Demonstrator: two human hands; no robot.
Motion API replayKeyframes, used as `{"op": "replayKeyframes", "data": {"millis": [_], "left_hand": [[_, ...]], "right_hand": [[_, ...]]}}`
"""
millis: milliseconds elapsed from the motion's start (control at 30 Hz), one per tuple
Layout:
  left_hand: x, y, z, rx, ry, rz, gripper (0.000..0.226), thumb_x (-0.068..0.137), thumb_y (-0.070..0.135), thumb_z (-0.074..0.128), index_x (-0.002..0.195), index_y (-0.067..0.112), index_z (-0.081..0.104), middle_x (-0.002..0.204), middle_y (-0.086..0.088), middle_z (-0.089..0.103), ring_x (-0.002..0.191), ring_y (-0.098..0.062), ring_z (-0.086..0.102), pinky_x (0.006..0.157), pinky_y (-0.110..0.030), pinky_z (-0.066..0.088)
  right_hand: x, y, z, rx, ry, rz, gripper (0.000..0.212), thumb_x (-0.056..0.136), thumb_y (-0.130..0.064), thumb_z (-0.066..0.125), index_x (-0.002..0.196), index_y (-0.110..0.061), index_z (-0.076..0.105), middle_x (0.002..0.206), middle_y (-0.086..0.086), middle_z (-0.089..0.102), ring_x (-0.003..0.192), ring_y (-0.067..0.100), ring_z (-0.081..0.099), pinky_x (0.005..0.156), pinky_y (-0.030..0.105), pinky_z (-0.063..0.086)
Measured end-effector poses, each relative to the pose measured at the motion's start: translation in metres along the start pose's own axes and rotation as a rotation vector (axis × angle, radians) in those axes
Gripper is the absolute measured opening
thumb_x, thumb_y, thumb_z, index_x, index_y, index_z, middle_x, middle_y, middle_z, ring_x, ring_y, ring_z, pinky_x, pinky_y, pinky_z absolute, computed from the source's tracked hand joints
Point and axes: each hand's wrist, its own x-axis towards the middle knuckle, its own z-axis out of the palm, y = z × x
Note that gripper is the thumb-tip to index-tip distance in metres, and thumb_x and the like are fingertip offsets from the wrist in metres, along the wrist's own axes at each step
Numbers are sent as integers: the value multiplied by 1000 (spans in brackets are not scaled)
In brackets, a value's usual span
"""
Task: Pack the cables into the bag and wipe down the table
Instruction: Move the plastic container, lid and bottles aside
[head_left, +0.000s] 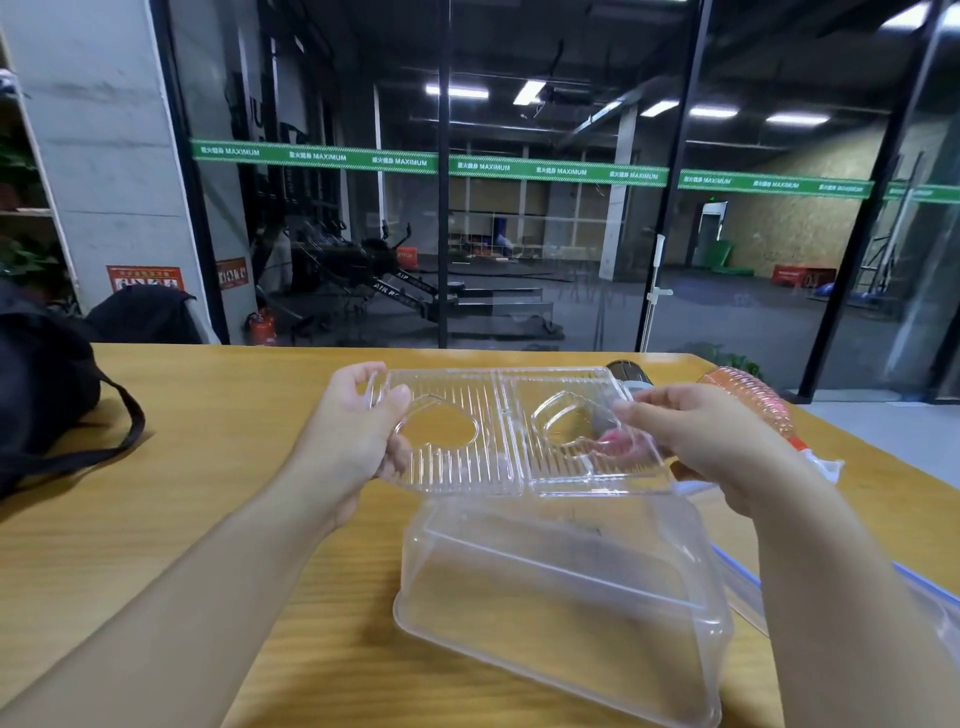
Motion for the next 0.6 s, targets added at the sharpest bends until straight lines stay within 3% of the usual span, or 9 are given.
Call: {"op": "replayKeyframes", "data": {"millis": [100, 233, 367, 433, 533, 600], "left_hand": [[1, 0, -4, 8, 31, 44, 43, 93, 26, 54, 132, 28, 37, 79, -3, 59, 44, -6, 47, 52, -30, 52], [1, 2, -6, -57, -16, 25, 38, 95, 26, 49, 132, 20, 41, 94, -4, 60, 43, -4, 44, 36, -18, 34], [-2, 8, -9, -174, -121, -82, 5, 91, 11, 46, 89, 11, 50, 84, -4, 62, 44, -9, 45, 35, -19, 30], [-2, 8, -12, -148, -166, -78, 14, 91, 9, 42, 77, 14, 43, 69, 1, 59, 45, -10, 41, 35, -18, 27], [3, 5, -17, -133, -112, -38, 23, 96, 14, 36, 73, 16, 38, 58, 7, 46, 42, -8, 35, 34, -16, 24], [8, 2, -22, -179, -5, -35, 24, 96, 13, 34, 73, 17, 38, 56, 7, 44, 39, -7, 32, 32, -17, 23]], "right_hand": [[0, -1, 6, 40, -86, -41, 23, 89, -25, 62, 112, -22, 58, 67, -10, 70, 56, 13, 58, 44, 22, 41], [0, -3, 9, 145, -84, -137, 36, 94, -14, 56, 129, -19, 51, 81, 0, 70, 49, 13, 53, 40, 22, 42], [1, -3, 8, 324, -22, -154, 30, 95, -8, 52, 124, -16, 57, 66, -6, 64, 40, 11, 45, 38, 20, 39], [0, -5, 10, 370, -1, -146, 30, 94, -8, 53, 123, -14, 58, 69, -5, 66, 42, 10, 46, 37, 20, 39], [-1, -8, 16, 345, -28, -126, 26, 94, -16, 56, 119, -17, 62, 82, -5, 72, 52, 17, 56, 48, 31, 49], [0, -8, 19, 303, -16, -101, 29, 92, -22, 59, 121, -19, 60, 86, -1, 72, 64, 23, 62, 67, 45, 55]]}}
